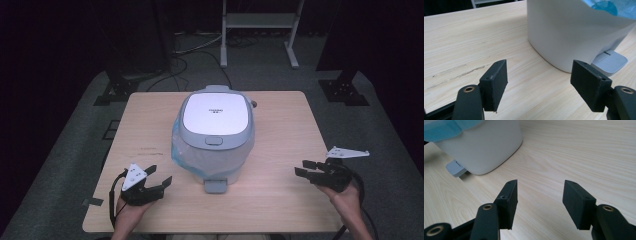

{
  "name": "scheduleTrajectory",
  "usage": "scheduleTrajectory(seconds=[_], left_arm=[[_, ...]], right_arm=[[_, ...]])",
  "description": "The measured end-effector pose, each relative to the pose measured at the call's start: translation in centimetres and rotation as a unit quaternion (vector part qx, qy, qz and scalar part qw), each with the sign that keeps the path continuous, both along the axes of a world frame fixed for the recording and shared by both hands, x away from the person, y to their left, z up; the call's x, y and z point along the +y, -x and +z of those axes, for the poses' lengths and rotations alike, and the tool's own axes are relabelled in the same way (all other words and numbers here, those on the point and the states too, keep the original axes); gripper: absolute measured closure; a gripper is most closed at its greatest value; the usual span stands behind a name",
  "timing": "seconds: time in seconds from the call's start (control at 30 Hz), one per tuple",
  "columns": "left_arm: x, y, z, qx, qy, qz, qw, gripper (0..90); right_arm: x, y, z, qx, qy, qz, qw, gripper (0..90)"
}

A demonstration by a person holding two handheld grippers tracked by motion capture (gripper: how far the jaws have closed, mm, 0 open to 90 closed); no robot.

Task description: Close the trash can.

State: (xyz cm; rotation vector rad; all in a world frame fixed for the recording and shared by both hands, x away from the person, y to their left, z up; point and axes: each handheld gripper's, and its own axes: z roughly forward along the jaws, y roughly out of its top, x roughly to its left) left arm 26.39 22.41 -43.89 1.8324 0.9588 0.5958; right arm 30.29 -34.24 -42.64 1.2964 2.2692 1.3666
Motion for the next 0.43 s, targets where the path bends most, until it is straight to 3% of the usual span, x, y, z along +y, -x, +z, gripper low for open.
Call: scheduleTrajectory(seconds=[0.43], left_arm=[[0.1,-0.1,-0.7,-0.007,0.005,0.007,0.9999,20.2]], right_arm=[[0.0,1.5,-1.2,-0.004,0.003,-0.003,1.0,39.3]])
